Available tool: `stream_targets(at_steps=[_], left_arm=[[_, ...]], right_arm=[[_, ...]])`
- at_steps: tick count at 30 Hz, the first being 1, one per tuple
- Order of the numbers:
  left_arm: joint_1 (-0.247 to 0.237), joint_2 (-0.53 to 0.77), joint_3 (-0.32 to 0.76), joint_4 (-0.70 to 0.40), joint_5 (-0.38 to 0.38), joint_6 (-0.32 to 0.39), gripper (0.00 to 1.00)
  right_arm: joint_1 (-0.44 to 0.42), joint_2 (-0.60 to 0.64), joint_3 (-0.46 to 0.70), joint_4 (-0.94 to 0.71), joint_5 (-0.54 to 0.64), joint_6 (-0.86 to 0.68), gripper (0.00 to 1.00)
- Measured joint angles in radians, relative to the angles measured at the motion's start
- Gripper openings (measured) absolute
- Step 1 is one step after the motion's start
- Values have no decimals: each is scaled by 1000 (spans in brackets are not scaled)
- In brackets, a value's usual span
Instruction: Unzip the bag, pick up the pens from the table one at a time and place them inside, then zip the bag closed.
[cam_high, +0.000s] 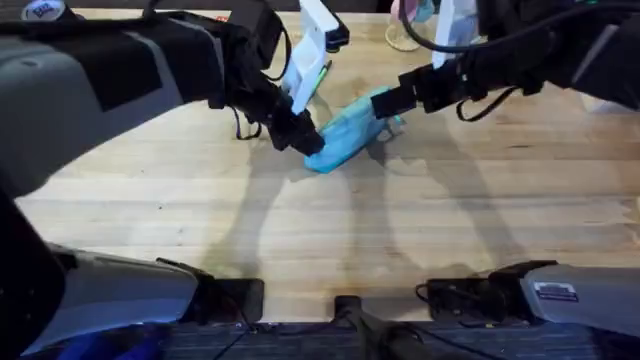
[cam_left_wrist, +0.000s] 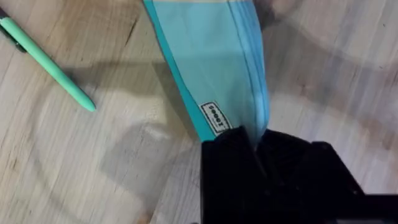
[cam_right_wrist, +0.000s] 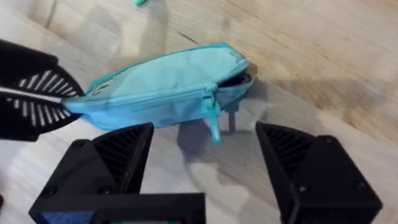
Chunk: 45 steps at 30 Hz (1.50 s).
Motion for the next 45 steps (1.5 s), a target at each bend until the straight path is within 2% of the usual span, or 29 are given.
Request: stream_targets(at_steps=[8,11,15,23,26,32,34,45], left_arm=[[0,0,0,0,0,0,41],[0,0,0,-2,0,0,41],[0,0,0,-2,0,0,41],[0,0,0,-2,0,0,41],[0,0,0,-2,0,0,41],[0,0,0,-2,0,0,42],[0,0,0,-2,0,0,41],[0,0,0,-2,0,0,41]], right_arm=[[0,75,0,43,0,0,996],[0,92,0,60,-3,0,952],[1,93,-1,75,-7,3,804],[6,93,-1,82,-22,7,440],[6,93,-1,82,-22,7,350],[6,93,-1,85,-21,7,68],[6,93,-1,85,-21,7,41],[5,93,-1,85,-40,7,30]])
